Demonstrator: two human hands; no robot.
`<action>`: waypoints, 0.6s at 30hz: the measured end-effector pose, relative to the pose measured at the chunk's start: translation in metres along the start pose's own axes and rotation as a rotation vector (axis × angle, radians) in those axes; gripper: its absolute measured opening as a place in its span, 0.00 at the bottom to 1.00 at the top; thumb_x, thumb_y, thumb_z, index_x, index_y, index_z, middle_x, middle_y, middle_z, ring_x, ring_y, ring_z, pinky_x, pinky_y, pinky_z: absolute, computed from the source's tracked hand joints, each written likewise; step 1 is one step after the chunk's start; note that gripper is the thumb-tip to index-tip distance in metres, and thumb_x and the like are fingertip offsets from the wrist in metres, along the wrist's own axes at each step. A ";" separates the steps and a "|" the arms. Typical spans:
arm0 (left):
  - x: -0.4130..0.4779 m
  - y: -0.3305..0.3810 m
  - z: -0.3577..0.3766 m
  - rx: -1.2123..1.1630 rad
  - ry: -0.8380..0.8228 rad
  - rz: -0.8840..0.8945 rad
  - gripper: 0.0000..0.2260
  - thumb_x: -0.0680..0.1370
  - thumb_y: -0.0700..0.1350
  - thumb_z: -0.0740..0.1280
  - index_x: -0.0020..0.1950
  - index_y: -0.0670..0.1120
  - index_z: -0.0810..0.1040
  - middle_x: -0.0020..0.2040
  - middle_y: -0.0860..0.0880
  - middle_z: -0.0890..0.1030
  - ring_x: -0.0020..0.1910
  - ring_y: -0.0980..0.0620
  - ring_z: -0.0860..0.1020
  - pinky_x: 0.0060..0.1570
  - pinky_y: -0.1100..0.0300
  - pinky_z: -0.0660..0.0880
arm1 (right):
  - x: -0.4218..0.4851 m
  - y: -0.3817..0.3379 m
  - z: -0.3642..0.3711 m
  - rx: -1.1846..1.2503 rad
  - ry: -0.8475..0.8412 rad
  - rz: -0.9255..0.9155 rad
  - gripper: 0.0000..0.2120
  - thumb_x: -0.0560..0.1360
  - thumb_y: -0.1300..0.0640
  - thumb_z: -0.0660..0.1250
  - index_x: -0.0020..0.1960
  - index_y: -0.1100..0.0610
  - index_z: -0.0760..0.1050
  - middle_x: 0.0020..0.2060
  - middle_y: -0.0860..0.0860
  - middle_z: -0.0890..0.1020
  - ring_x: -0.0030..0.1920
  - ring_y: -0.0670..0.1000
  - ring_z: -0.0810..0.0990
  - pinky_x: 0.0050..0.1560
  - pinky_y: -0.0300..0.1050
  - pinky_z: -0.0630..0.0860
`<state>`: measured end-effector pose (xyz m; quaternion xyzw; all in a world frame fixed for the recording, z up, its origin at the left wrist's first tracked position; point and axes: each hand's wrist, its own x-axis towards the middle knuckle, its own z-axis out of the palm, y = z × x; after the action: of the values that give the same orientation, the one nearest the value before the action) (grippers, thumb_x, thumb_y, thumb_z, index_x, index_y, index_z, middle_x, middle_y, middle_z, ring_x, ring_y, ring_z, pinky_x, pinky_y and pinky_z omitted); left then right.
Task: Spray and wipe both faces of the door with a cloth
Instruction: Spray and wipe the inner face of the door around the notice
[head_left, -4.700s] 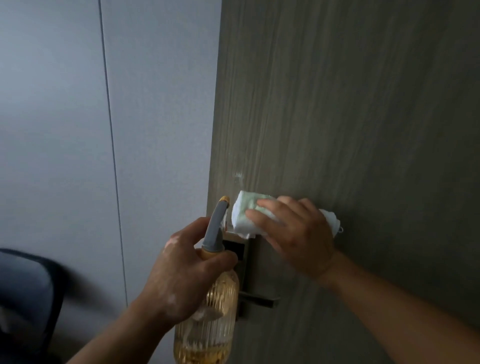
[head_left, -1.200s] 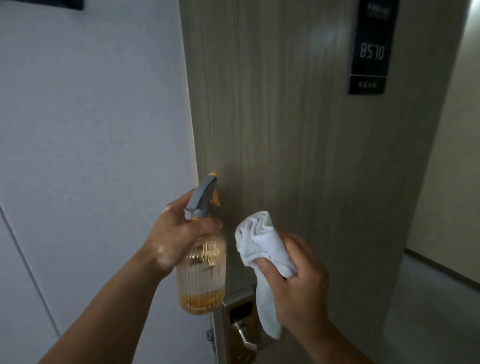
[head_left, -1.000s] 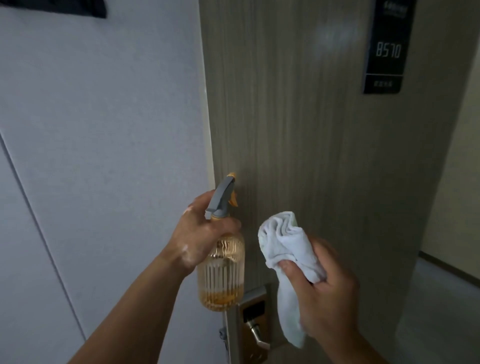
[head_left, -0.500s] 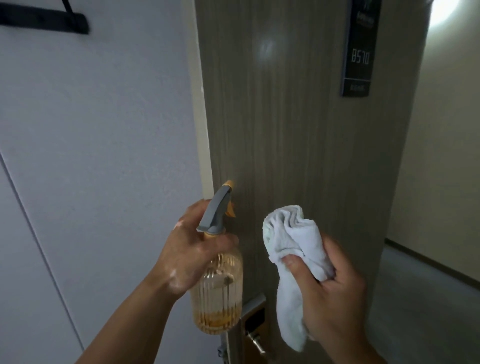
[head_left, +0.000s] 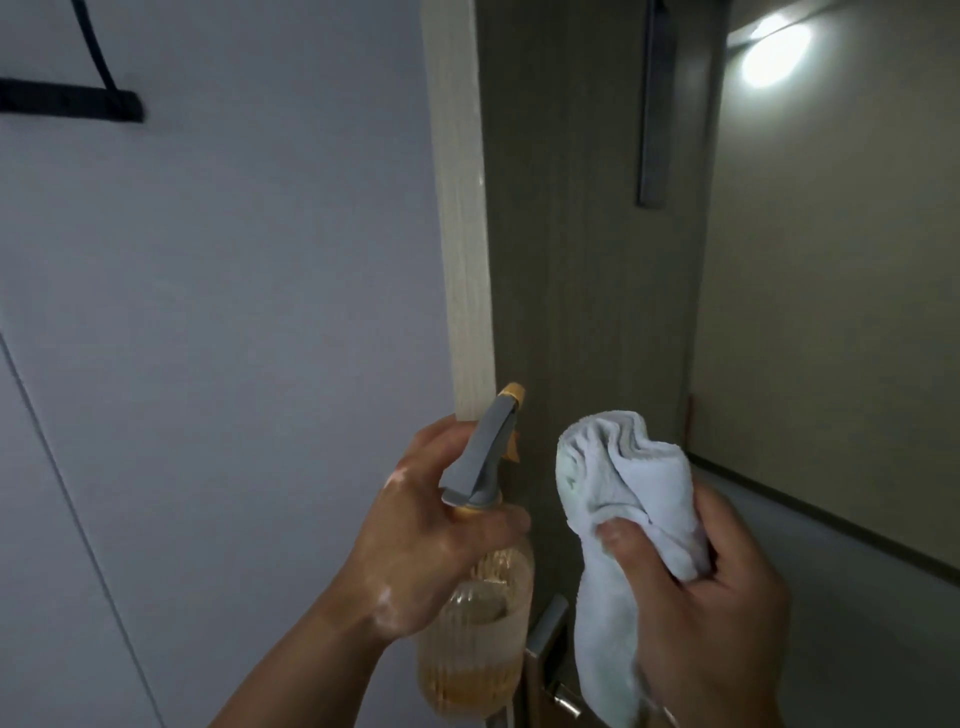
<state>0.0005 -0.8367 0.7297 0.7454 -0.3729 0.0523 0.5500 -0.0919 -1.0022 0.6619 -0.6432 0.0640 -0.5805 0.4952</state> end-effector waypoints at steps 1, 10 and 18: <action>-0.004 0.006 0.008 -0.008 -0.020 0.016 0.23 0.64 0.52 0.76 0.51 0.74 0.75 0.55 0.58 0.77 0.55 0.52 0.78 0.53 0.49 0.81 | -0.001 -0.005 -0.011 -0.011 0.023 0.004 0.26 0.62 0.36 0.75 0.58 0.43 0.83 0.51 0.38 0.86 0.52 0.40 0.84 0.51 0.37 0.81; -0.021 0.057 0.085 -0.181 -0.208 0.110 0.24 0.60 0.54 0.75 0.57 0.63 0.81 0.51 0.52 0.80 0.47 0.51 0.82 0.45 0.55 0.79 | 0.007 -0.043 -0.114 -0.152 0.207 0.062 0.21 0.63 0.39 0.83 0.52 0.34 0.79 0.51 0.30 0.83 0.53 0.35 0.82 0.53 0.42 0.79; -0.010 0.095 0.173 -0.337 -0.428 0.214 0.22 0.65 0.45 0.77 0.56 0.61 0.82 0.50 0.49 0.81 0.44 0.49 0.83 0.42 0.53 0.81 | 0.014 -0.048 -0.198 -0.373 0.453 -0.042 0.35 0.60 0.34 0.73 0.64 0.46 0.78 0.56 0.39 0.84 0.56 0.37 0.81 0.54 0.24 0.74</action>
<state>-0.1221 -0.9912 0.7317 0.5941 -0.5605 -0.1111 0.5662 -0.2717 -1.0983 0.6732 -0.5784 0.2650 -0.6976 0.3295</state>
